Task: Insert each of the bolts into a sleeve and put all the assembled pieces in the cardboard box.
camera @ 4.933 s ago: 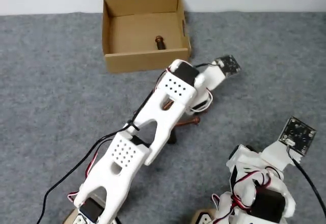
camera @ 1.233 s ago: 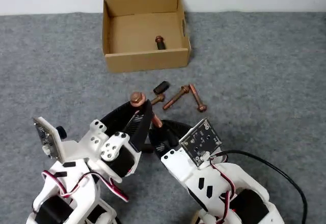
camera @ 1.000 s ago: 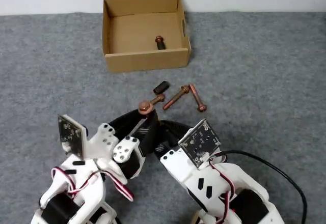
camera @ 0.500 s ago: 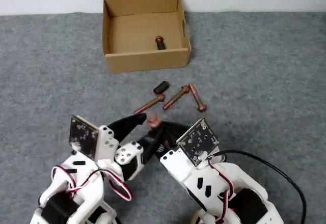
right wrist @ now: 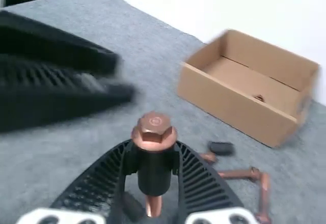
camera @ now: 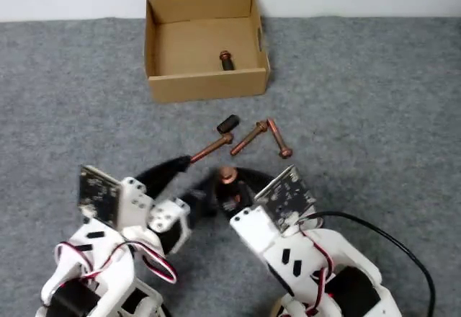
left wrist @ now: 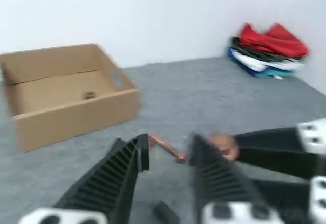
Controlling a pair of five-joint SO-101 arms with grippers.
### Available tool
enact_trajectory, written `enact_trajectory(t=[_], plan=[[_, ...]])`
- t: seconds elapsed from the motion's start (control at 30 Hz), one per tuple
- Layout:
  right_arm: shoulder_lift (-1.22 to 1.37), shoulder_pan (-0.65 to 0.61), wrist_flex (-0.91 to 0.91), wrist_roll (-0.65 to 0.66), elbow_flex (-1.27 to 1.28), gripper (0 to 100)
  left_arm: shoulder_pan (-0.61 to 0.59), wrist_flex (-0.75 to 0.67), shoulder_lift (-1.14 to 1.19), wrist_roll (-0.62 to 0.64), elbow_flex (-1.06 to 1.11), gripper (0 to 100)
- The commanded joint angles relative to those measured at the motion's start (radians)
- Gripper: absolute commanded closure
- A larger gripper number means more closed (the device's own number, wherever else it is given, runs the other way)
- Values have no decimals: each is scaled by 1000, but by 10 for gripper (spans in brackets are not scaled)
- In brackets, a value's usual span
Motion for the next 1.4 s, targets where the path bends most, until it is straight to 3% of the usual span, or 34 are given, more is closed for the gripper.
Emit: enact_trajectory(t=[0.0, 0.2, 0.4, 0.53, 0.8, 1.37], plan=[[58, 160, -2, -106, -57, 991, -130, -2, 0, -11, -1, 984], [381, 314, 85, -288, -245, 991, -305, -3, -2, -74, 209, 996], [759, 346, 79, -313, -555, 991, -425, -6, -2, -160, 364, 996], [981, 348, -7, -313, -755, 991, -480, -126, -2, -190, 503, 996], [1400, 348, -189, -305, -1119, 991, -483, -370, 8, -183, 696, 995], [2181, 372, -489, -97, -1735, 991, -486, -336, 8, -183, 694, 994]])
